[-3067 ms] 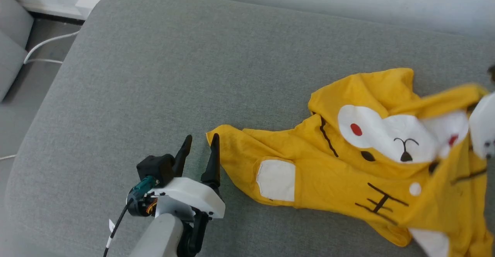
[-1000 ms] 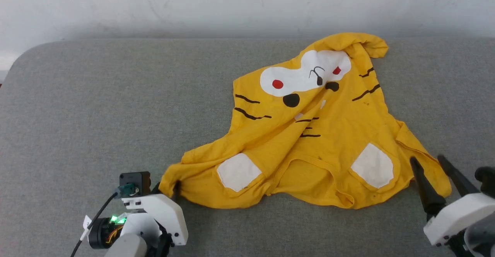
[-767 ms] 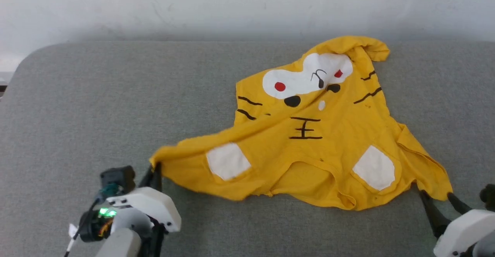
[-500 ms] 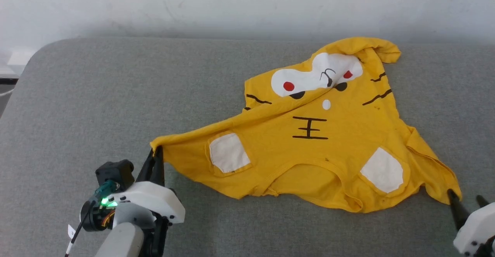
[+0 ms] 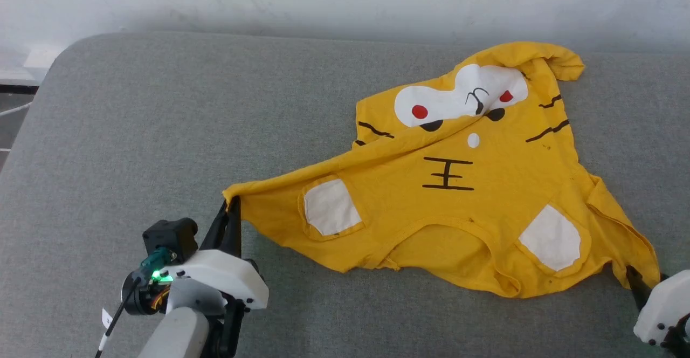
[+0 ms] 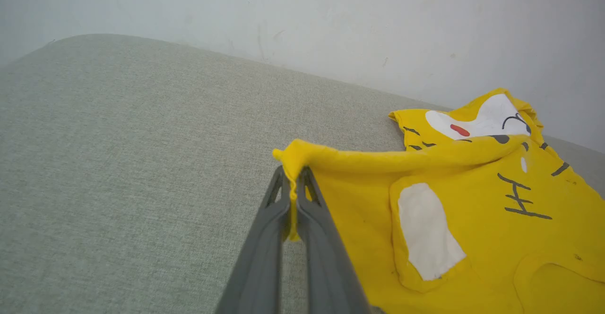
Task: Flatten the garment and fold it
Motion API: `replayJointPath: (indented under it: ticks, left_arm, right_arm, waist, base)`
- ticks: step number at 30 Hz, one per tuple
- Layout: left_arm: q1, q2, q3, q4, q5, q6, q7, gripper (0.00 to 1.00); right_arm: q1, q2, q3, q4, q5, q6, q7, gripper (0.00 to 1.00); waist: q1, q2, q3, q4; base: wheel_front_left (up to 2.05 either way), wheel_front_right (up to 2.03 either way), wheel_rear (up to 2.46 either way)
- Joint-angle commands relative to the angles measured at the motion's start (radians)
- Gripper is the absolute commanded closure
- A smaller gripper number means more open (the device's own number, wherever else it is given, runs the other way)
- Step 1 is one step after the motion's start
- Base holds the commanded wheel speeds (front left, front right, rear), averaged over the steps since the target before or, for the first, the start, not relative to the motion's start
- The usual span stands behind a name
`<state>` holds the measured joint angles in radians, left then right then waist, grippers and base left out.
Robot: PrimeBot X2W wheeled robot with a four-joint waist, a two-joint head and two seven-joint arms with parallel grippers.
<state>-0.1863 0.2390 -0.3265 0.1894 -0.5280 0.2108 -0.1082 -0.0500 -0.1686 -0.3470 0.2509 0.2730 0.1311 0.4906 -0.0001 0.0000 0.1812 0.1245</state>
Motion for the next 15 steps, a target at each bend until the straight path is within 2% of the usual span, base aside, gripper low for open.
replayJointPath:
  ticks: [1,8,15]
  left_arm:
    - [-0.006,0.005,-0.001,0.000,-0.001,-0.006,0.000,1.00]
    - [0.016,0.026,0.028,0.003,-0.031,-0.013,-0.005,1.00]
    - [0.006,0.107,0.091,-0.060,-0.046,-0.015,0.003,1.00]
  right_arm:
    - [0.013,0.009,0.047,0.040,0.010,0.000,0.007,1.00]
    - [0.003,-0.019,0.058,-0.025,0.078,0.000,-0.053,1.00]
    - [-0.072,-0.122,0.099,-0.224,0.255,0.000,-0.030,1.00]
  waist:
    - [0.0001,0.0000,-0.008,0.000]
    - [0.0001,0.0000,-0.068,-0.027]
    - [0.0001,0.0000,-0.155,-0.075]
  base:
    - [0.00,0.00,0.00]
    - [0.00,0.00,0.00]
    - [0.00,0.00,0.00]
